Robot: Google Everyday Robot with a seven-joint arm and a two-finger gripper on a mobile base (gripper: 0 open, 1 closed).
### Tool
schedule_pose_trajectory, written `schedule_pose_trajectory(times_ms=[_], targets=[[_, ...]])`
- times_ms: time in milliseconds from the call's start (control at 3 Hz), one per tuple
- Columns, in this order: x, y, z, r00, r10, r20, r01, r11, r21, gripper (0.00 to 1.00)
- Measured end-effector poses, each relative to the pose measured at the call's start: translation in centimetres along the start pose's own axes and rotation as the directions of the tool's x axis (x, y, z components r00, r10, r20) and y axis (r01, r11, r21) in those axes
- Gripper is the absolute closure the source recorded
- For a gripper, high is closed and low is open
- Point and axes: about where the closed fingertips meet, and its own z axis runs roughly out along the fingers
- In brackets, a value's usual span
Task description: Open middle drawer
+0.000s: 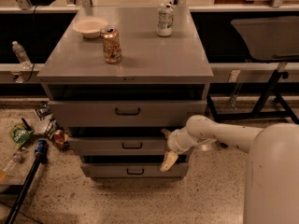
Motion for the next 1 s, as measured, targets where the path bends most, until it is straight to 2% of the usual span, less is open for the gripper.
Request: schedule_pose_trajectory(times_ms=[333,667,1000], targets=[[0.8,-0.5,0.5,1.0,0.002,-0.013,-0.002,1.0,-0.008,0.0],[1.4,-0.7,1.0,1.0,0.007,-0.018,-0.008,0.9998,-0.019,0.18],[2.0,-0.3,1.1,1.0,0.016,-0.027,-0.017,0.9993,-0.032,0.41]])
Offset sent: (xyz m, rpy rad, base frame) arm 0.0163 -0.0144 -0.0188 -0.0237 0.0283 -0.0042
